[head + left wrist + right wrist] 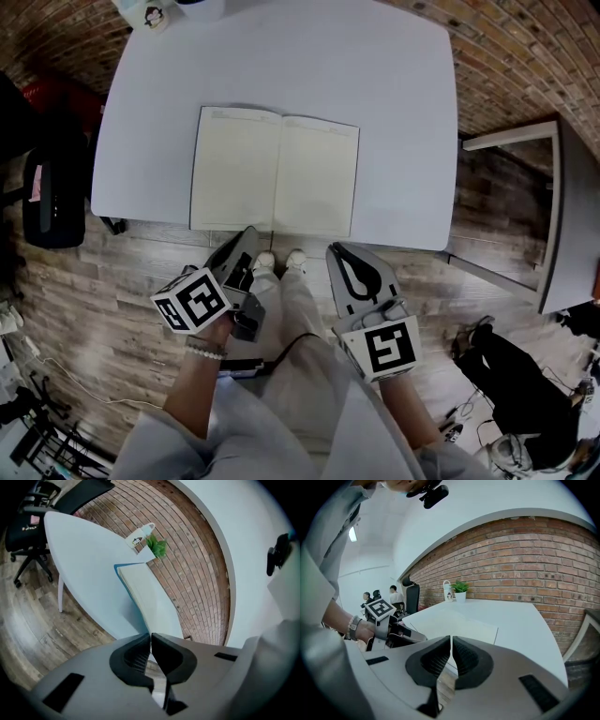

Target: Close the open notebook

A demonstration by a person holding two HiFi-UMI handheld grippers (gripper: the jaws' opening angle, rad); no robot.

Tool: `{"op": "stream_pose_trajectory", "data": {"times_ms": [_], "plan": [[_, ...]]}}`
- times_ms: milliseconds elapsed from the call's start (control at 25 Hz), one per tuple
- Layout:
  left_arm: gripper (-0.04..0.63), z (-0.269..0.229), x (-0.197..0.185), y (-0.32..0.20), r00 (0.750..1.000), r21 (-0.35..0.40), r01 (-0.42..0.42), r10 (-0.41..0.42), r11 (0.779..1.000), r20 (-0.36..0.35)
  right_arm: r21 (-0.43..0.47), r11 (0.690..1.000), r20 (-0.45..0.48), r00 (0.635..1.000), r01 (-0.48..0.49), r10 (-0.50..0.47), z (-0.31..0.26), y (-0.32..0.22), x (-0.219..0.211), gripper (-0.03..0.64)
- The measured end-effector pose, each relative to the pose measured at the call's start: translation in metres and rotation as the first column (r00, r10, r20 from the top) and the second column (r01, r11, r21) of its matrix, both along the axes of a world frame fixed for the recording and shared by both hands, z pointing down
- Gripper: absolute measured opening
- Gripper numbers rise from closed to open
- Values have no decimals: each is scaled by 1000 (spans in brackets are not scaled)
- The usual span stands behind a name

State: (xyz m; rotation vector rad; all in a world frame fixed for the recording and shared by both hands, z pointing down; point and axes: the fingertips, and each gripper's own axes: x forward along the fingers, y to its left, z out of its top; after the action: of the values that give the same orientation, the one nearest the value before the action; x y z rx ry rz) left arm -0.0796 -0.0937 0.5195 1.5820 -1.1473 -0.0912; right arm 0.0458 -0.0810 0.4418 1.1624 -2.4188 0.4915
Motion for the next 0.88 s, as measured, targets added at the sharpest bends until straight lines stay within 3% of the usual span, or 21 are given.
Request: {"op": "stream_pose_trajectory", "data": {"times_ms": [200, 400, 640, 880], "plan": [[28, -8, 7, 0, 986, 34, -100, 95, 994, 138, 14, 1000, 1, 1000, -11, 11, -5, 1, 4, 44], [28, -14, 15, 1, 937, 54, -218, 194, 974, 289, 15, 999, -5, 999, -32, 32, -9, 2, 9, 46], [28, -18, 26, 2, 837, 64, -369, 302, 927, 456, 16, 998, -12, 998, -56, 57, -11, 3, 17, 44], [29, -20, 38, 4, 708, 49, -502, 378, 863, 596, 25, 996, -19, 996, -89, 90, -16, 1, 26, 44]]}}
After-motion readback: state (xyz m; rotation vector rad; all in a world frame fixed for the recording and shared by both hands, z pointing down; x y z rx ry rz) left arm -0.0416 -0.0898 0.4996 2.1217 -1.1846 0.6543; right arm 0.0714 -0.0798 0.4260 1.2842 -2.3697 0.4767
